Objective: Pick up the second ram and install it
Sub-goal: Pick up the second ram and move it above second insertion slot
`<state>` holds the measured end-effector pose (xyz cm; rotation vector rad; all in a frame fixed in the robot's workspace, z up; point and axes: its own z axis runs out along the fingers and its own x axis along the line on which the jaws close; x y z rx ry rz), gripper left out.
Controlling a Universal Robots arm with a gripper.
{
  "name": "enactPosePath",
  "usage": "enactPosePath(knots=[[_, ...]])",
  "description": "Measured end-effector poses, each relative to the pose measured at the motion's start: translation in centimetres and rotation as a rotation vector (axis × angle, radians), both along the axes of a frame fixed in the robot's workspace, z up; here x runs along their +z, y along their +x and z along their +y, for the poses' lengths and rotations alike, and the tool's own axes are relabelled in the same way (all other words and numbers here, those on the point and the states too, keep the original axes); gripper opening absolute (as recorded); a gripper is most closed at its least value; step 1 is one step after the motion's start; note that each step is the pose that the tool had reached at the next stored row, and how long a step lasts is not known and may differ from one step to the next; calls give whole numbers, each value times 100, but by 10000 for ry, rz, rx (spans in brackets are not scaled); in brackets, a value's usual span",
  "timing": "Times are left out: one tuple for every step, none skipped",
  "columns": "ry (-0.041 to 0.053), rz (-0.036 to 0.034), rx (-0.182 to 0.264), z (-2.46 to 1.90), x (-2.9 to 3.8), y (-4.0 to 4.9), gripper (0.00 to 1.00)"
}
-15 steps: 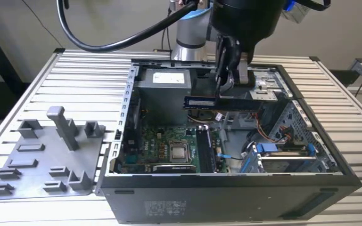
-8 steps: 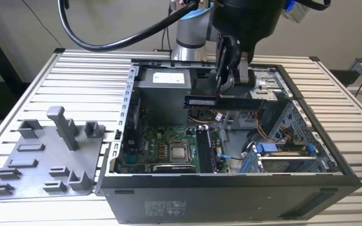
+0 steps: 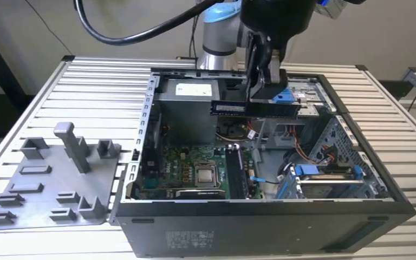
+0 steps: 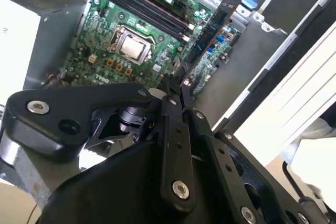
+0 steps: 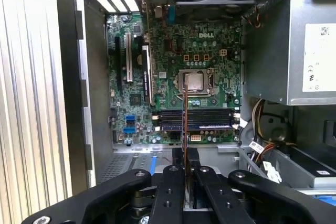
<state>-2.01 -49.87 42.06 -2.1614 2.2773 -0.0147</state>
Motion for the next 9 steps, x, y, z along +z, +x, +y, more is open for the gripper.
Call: enactPosePath(knots=[[0,0,0,23,0,0,14],[1,0,-1,48,0,0,14],[0,1,0,71,0,0,14],[0,1,0,95,0,1,14],[1,0,2,113,0,4,14],[0,1,7,128,0,9,14],[0,0,11,142,0,14,14],[1,0,15,154,0,20,14],[0,1,20,167,0,26,14]])
